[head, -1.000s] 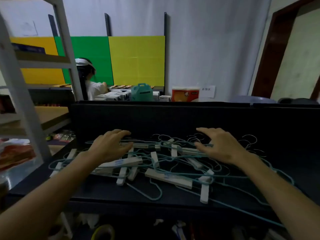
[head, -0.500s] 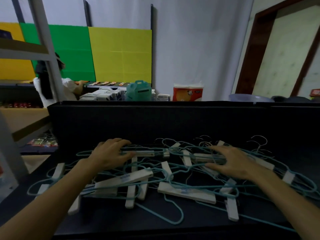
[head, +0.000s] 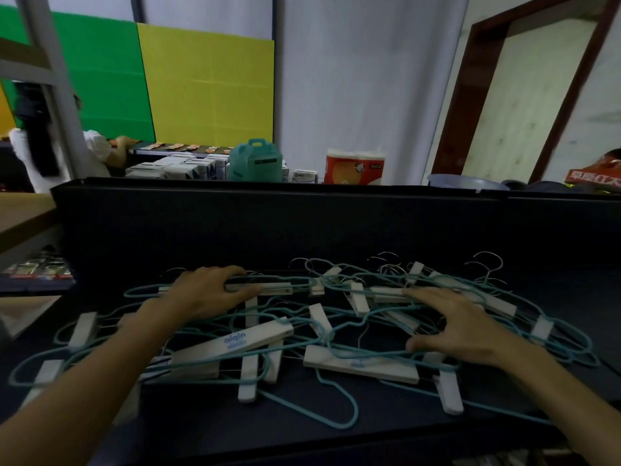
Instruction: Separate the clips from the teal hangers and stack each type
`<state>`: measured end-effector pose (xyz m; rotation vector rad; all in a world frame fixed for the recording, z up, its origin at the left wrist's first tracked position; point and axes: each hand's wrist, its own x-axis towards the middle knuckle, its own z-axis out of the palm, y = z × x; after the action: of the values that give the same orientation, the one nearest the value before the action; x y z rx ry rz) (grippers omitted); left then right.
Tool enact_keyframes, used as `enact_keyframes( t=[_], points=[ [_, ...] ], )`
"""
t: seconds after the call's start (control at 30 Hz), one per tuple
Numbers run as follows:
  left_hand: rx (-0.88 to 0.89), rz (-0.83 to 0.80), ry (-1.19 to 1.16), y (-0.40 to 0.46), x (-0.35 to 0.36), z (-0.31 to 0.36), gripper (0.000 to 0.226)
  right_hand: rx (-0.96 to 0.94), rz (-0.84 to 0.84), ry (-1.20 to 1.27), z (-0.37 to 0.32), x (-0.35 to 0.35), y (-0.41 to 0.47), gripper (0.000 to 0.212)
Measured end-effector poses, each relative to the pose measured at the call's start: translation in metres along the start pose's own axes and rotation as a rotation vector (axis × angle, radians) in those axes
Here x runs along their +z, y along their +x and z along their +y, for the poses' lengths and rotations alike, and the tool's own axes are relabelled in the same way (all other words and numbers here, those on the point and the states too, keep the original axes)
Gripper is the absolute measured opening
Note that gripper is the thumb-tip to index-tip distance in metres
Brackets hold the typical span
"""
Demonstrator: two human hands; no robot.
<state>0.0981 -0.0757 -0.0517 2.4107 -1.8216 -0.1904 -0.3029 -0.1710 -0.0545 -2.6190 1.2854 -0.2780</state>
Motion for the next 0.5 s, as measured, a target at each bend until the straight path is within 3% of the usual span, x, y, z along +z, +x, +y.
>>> enact_keyframes(
  t=[0.2, 0.5],
  points=[
    [0.011, 0.058, 0.011, 0.002, 0.004, -0.004, 0.091, -0.053, -0.05, -0.109, -0.009, -0.004, -0.005, 0.108],
    [0.076, 0.375, 0.012, -0.01, -0.007, 0.005, 0.101, -0.057, -0.009, -0.077, -0.003, 0.003, -0.006, 0.104]
  ],
)
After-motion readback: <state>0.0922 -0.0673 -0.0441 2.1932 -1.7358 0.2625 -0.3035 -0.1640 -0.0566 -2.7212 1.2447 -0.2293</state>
